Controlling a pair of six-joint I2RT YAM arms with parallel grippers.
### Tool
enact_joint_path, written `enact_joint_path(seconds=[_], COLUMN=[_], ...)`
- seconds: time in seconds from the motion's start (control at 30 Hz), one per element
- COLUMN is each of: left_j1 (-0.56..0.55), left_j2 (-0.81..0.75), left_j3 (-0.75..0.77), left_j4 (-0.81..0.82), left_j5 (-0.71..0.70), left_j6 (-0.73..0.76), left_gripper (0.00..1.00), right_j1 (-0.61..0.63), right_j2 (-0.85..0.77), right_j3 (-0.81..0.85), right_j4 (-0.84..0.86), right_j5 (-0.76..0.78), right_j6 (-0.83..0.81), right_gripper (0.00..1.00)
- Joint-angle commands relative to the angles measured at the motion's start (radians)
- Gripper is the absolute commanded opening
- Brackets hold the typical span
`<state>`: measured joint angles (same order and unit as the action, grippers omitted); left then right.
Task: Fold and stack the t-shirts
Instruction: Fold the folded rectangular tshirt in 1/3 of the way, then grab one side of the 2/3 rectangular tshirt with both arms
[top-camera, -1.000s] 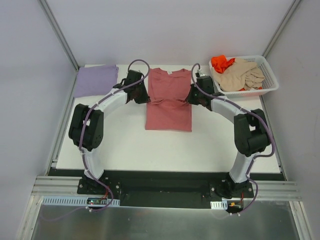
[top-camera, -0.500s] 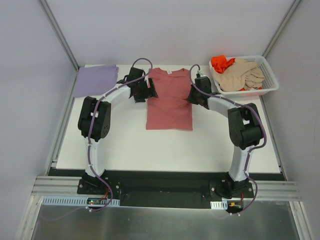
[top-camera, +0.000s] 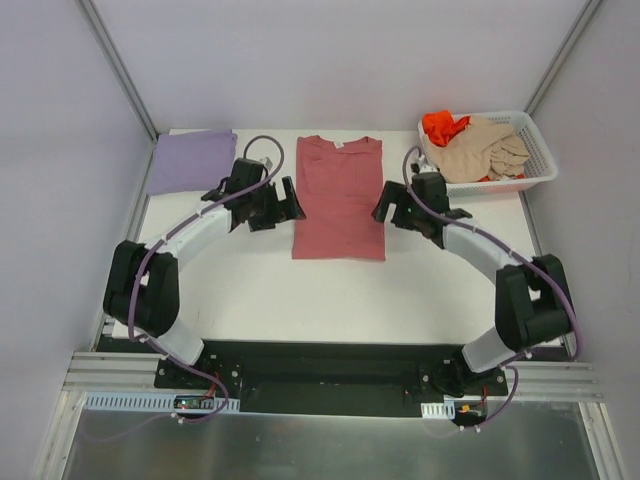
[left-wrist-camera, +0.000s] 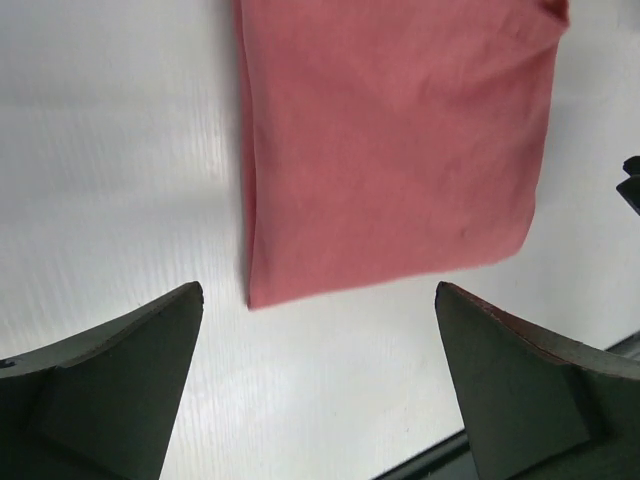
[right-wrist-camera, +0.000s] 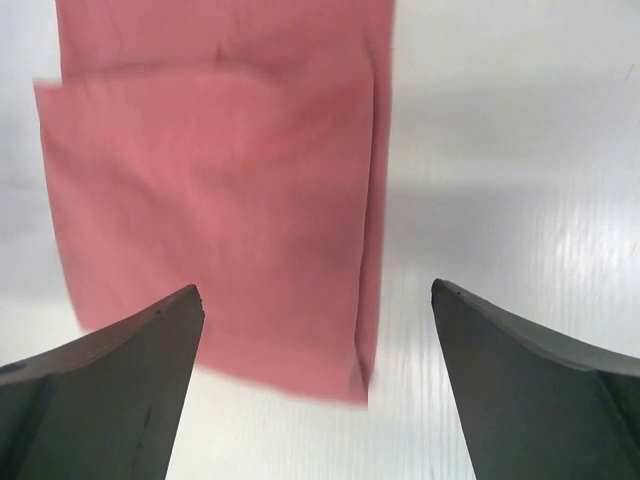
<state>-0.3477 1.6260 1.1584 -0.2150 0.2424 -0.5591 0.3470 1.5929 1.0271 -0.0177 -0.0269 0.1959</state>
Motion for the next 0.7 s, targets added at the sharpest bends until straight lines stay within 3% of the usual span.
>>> enact_joint_path(seconds=[0.0, 0.13, 0.3, 0.37, 0.5, 0.67], left_j1=[-0.042, -0.051, -0.089, -0.097, -0.105, -0.117], left_j2=[-0.044, -0.003, 0.061, 0.093, 0.133, 0.172], left_j3=[-0.146, -0.192, -0.195, -0.183, -0.174, -0.155], left_j4=[0.029, 0.062, 0.062, 0.062, 0.060, 0.051], left_j5=[0.047, 0.100, -0.003, -0.022, -0.025, -0.055], left_j6=[-0.033, -0.053, -0.088, -0.091, -0.104, -0.099], left_gripper=[0.98, 0.80, 0.67, 0.60, 0.47, 0.34], right_j1=[0.006, 0.006, 0.015, 0.015, 0.018, 0.038], right_j2=[-0.123, -0.100, -0.030, -0.005, 0.009, -0.005], right_j3=[-0.186, -0.272, -0.271, -0.266, -0.265, -0.282], right_j4=[-0.008, 0.050, 0.044, 0.041, 0.041, 0.038], right_j5=[-0.158, -0.202, -0.148, -0.131, -0.151, -0.146], right_j6=[0.085, 0.145, 0.169, 0.169, 0.181, 0.198], right_gripper=[1.00, 0.95, 0.75, 0.60, 0.40, 0.37])
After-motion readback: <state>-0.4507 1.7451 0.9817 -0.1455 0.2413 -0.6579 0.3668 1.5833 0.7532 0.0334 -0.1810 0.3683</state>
